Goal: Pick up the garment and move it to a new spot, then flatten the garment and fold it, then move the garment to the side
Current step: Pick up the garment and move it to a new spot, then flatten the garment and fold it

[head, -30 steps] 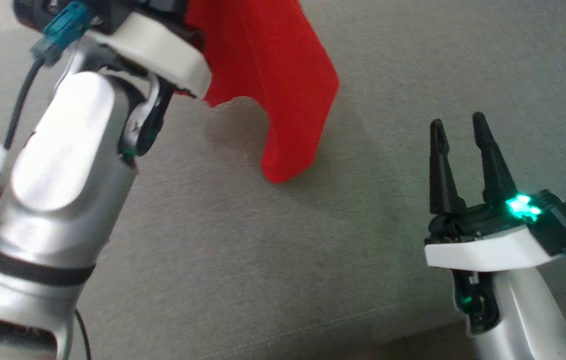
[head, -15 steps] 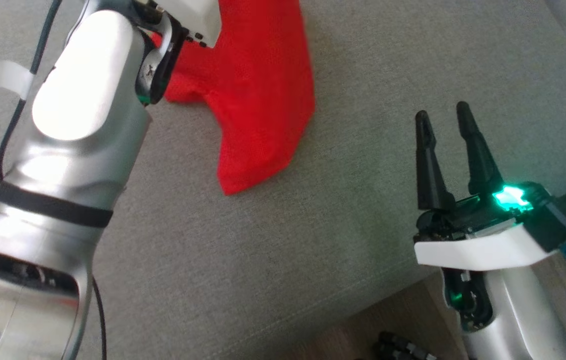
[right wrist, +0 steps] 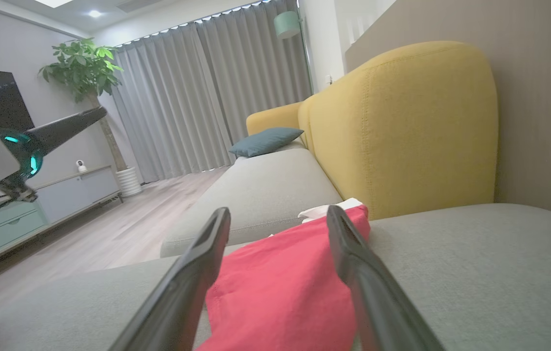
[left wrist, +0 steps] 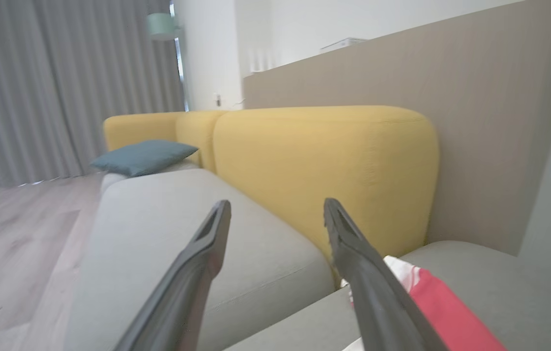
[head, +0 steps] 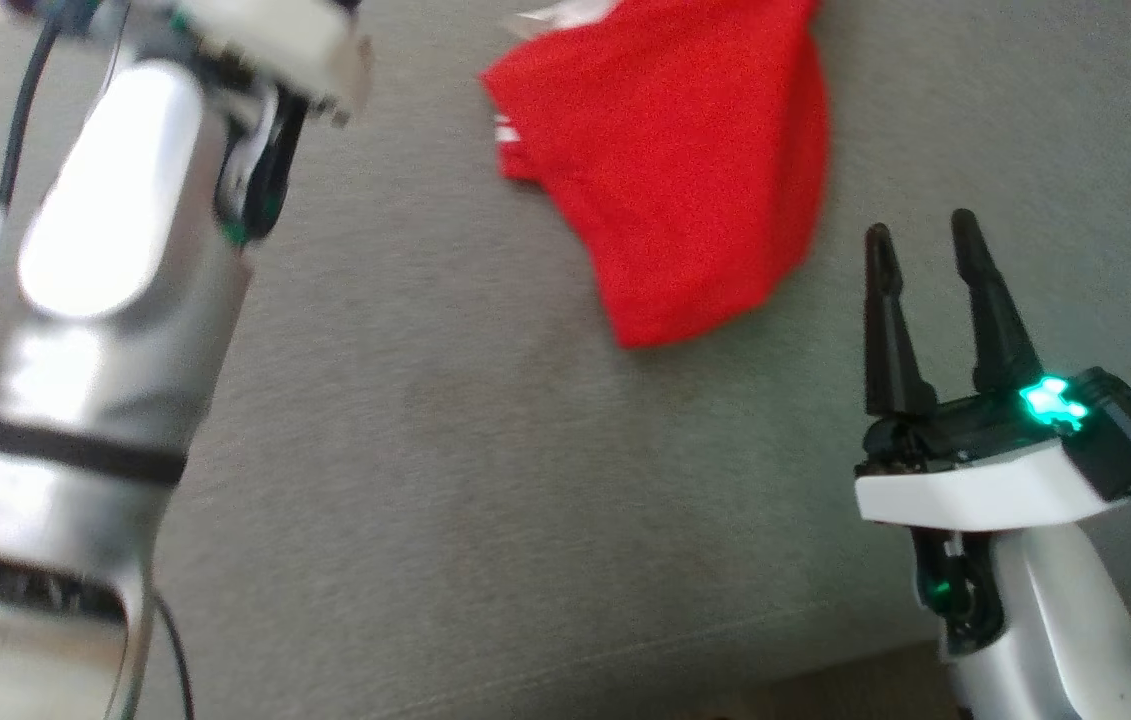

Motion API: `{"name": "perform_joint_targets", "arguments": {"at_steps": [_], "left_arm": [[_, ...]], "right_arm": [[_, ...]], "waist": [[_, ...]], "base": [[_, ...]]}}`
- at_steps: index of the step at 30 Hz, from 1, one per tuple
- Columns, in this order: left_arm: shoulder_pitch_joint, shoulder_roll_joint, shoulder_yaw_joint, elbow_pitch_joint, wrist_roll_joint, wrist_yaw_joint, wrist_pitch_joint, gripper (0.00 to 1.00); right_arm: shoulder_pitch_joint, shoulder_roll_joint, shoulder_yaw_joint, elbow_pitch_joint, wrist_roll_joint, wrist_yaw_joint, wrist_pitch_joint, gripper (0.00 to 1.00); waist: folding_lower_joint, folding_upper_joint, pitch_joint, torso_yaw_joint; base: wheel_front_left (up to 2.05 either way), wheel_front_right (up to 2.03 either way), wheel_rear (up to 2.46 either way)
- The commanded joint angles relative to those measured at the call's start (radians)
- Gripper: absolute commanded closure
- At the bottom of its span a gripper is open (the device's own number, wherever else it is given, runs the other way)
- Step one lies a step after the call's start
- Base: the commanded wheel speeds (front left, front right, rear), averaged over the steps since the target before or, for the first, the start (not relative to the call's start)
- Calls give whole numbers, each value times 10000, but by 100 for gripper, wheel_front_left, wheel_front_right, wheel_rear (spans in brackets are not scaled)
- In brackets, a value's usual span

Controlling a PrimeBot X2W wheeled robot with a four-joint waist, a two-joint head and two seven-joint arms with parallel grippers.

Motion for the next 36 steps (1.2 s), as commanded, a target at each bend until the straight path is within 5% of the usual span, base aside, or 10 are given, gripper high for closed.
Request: {"name": "perform_joint_targets", "arguments": {"at_steps": [1, 11, 22, 30, 36], "left_arm": [[466, 532, 516, -543, -135, 134, -109, 0], [4425, 921, 1807, -3266, -96, 508, -120, 0], [8402, -393, 3088, -5513, 763, 467, -121, 0], [8475, -886, 3396, -5590, 1393, -107, -121, 0], [8255, -1114, 3284, -5451, 1439, -417, -122, 0]], "right_arm": [[-125, -41, 15, -196, -173, 75, -63, 0], [306, -41, -279, 207, -790, 75, -63, 0], [894, -41, -647, 526, -1260, 75, -63, 0], [697, -41, -860, 621, -1643, 75, -63, 0], [-367, -41, -1226, 1696, -2985, 75, -61, 0]], "waist": [[0, -1, -565, 929], [0, -1, -1344, 2281], [0, -1, -1891, 3143], [0, -1, -1458, 3713], [0, -1, -762, 4476]], "base": [[0, 0, 0], [0, 0, 0], [0, 0, 0], [0, 0, 0], [0, 0, 0]]}}
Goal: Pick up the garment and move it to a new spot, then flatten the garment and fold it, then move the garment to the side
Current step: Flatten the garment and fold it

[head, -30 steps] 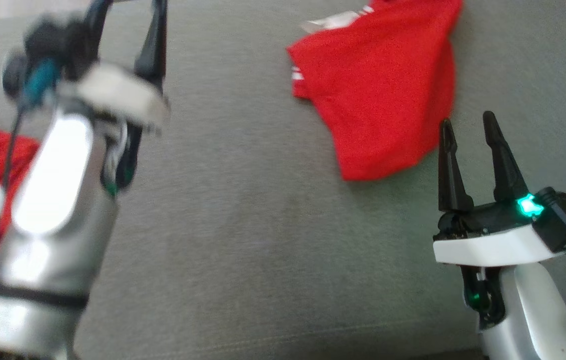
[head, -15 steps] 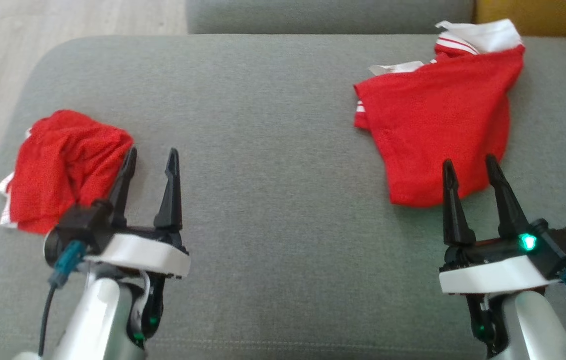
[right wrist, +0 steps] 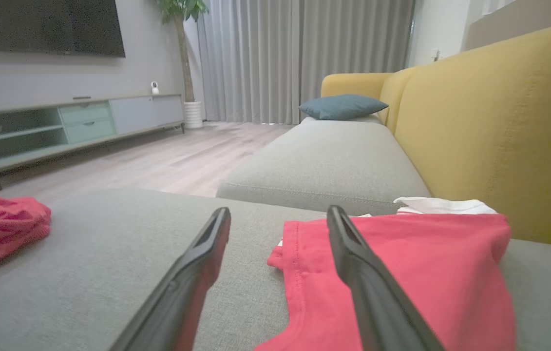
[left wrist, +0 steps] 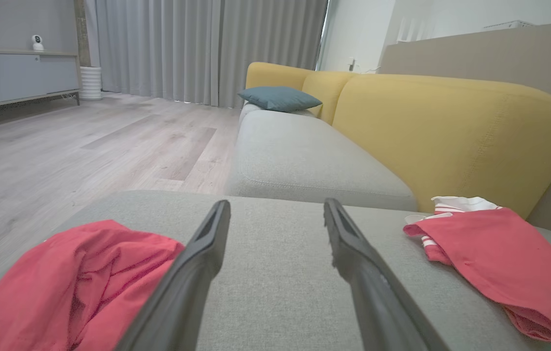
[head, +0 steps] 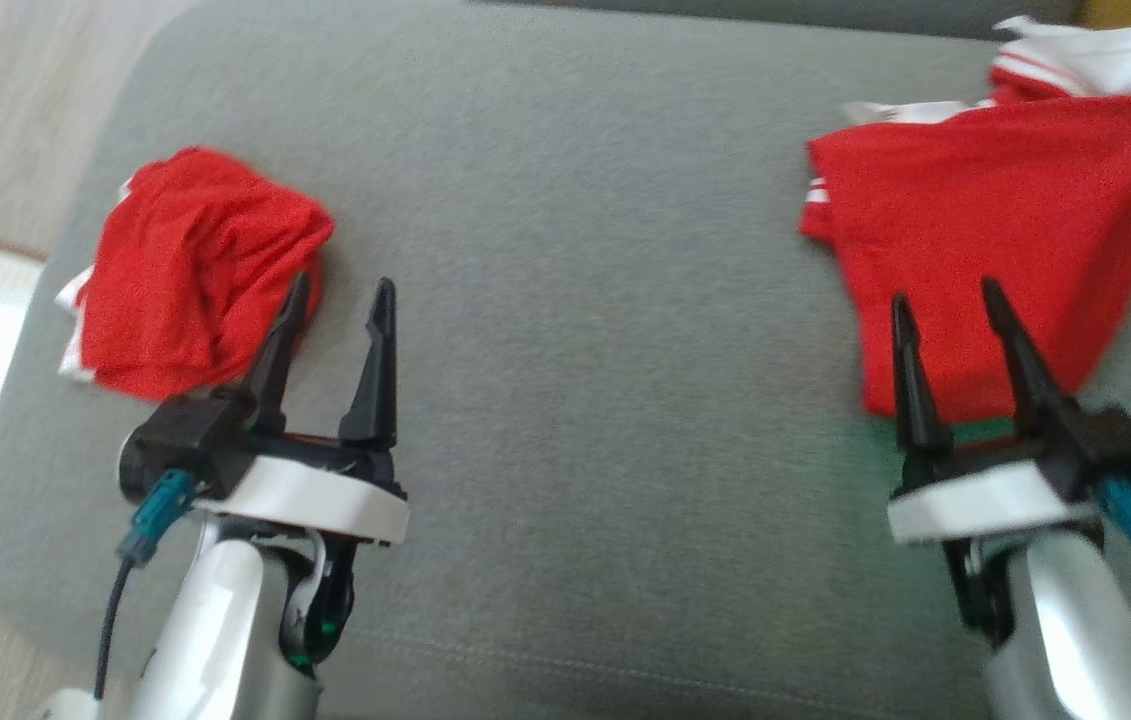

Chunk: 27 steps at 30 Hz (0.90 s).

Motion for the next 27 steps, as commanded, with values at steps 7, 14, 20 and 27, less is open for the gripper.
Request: {"name": "perform_joint_targets", "arguments": {"at_steps": [7, 14, 20, 27], "left_arm": [[-687, -5, -145, -120, -156, -123, -53, 0], [-892, -8, -550, -135, -600, 98, -53, 0], [-966, -9, -768, -161, -775, 193, -53, 0], [-987, -10, -903, -192, -889, 310, -53, 0]], "right_arm": [[-2525, -41, -756, 1998, -1848, 75, 459, 0], [-4144, -41, -2334, 3673, -3467, 75, 696, 0], [-4925, -41, -3628, 4346, -4473, 75, 785, 0], [-5536, -41, -4797, 5150, -5319, 75, 886, 3]], "waist": [[0, -1, 952, 1298], [0, -1, 1391, 2020], [0, -1, 1591, 2307], [0, -1, 1716, 2363]], "base": [[0, 0, 0], [0, 0, 0], [0, 0, 0], [0, 0, 0]]}}
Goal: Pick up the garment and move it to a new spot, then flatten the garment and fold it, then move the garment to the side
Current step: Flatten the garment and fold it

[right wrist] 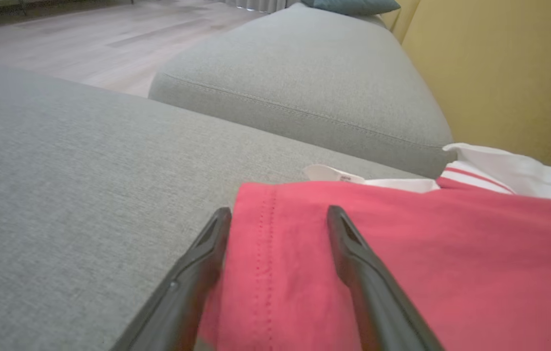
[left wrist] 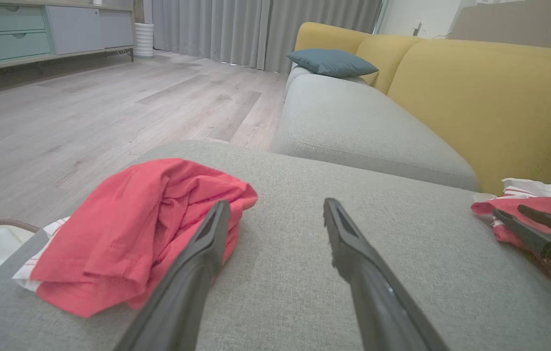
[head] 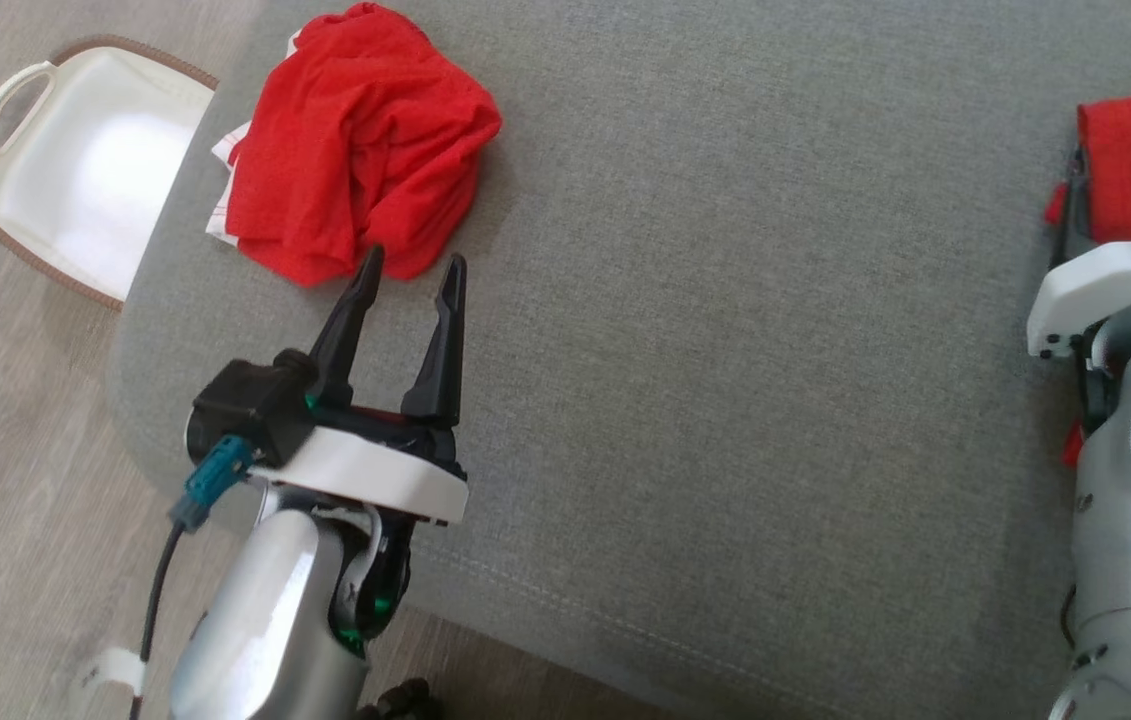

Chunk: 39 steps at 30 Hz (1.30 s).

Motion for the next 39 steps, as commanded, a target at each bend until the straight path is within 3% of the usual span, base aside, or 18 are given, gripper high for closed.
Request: {"name": "perform_joint_targets", "arguments": {"at_steps": [1, 2, 3, 9, 14, 20, 26, 29, 33, 39], "left_arm": [[-335, 109, 289, -383, -59, 54, -53, 0], [-347, 109, 282, -376, -71, 63, -53, 0], [-366, 109, 273, -371, -80, 67, -53, 0], [-450, 109, 269, -370, -103, 84, -53, 0], [-392, 109, 358, -312, -97, 72, -53, 0], [-114, 109, 588, -210, -2, 6, -53, 0], [255, 109, 965, -147, 199, -84, -53, 0], [464, 109, 1187, -151, 252, -110, -53, 0], [649, 109, 1317, -193, 274, -143, -53, 0], [765, 108, 1376, -237, 383, -218, -53, 0]], "right_arm": [[-391, 13, 87, -101, -129, 75, 58, 31], [-454, 13, 10, 21, -162, 75, 35, 81], [-509, 13, -33, 140, -201, 75, -16, 100], [-822, 13, 135, 888, 13, 75, -494, 100], [-1226, 13, 1943, 1508, 1809, 75, -880, 100], [-639, 13, 6070, -986, 5621, 75, -897, 100], [-57, 13, 8269, -3810, 8115, 75, -899, 100], [57, 13, 8254, -4551, 8717, 75, -899, 100], [132, 13, 7686, -4535, 8720, 75, -899, 100], [246, 10, 5522, -3838, 7529, 75, -741, 100]], "waist": [[0, 0, 6, -37], [0, 0, 7, -63], [0, 0, 5, -95], [0, 0, -91, -355], [0, 0, -377, -660], [0, 0, -1025, -1283], [0, 0, -1758, -2064], [0, 0, -2071, -2493], [0, 0, -2219, -2896], [0, 0, -2210, -3594]], "base": [[0, 0, 0], [0, 0, 0], [0, 0, 0], [0, 0, 0], [0, 0, 0], [0, 0, 0], [0, 0, 0], [0, 0, 0], [0, 0, 0], [0, 0, 0]]}}
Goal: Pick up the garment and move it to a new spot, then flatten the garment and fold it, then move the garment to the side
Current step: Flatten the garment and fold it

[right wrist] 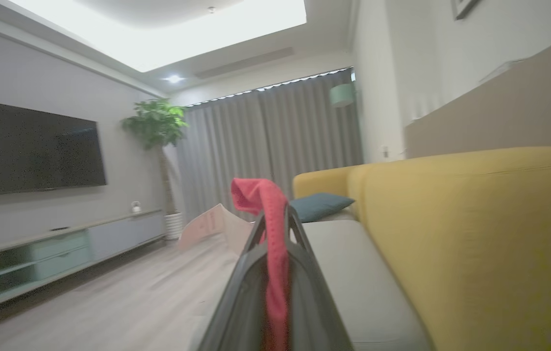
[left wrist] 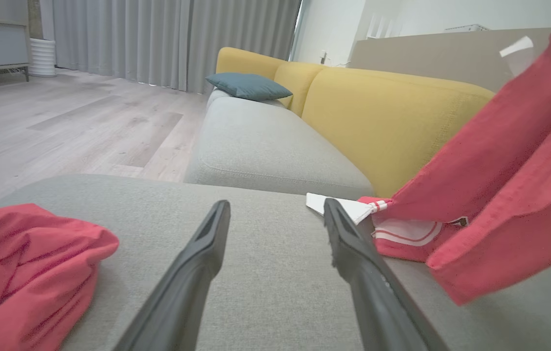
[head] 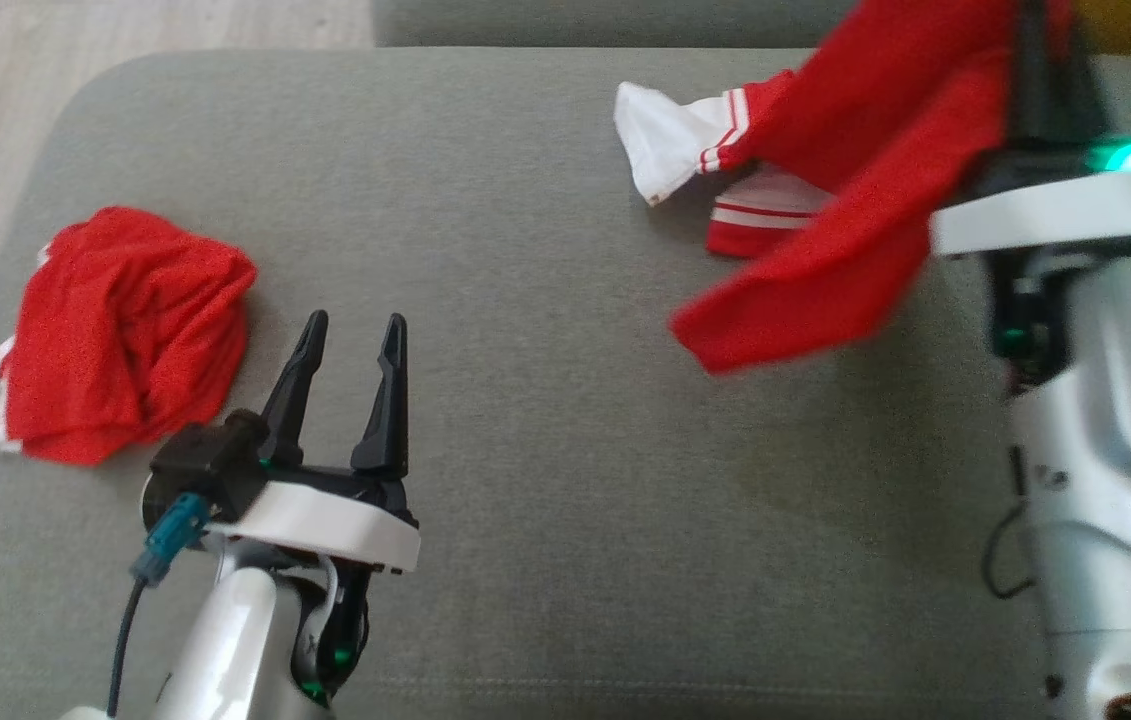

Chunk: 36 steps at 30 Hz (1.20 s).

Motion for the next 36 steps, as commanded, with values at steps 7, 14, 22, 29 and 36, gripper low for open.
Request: {"name": "perform_joint_targets", "arguments": {"at_steps": [7, 14, 22, 29, 36], "left_arm": [[-378, 99, 244, -366, 60, -47, -53, 0], [-419, 99, 205, -290, 67, -112, -53, 0], [-369, 99, 195, -195, 97, -148, -53, 0], [-341, 99, 162, -226, 93, -151, -53, 0], [-417, 99, 97, -295, -18, -95, -53, 0]], "right_arm": [[-226, -529, -2745, 341, -1600, 75, 577, 100], [-174, -400, -5922, 570, -4427, 75, 1494, 0], [163, 116, -5595, -32, -4965, 75, 555, 0], [1176, 158, -3202, -718, -3164, 75, 1, 0], [2722, 160, -953, -1333, -2142, 75, -105, 0]], "waist": [[0, -1, 187, -489], [0, -1, 341, -549], [0, -1, 150, -600], [0, -1, 89, -492], [0, -1, 258, -116]], "base": [[0, 0, 0], [0, 0, 0], [0, 0, 0], [0, 0, 0], [0, 0, 0]]}}
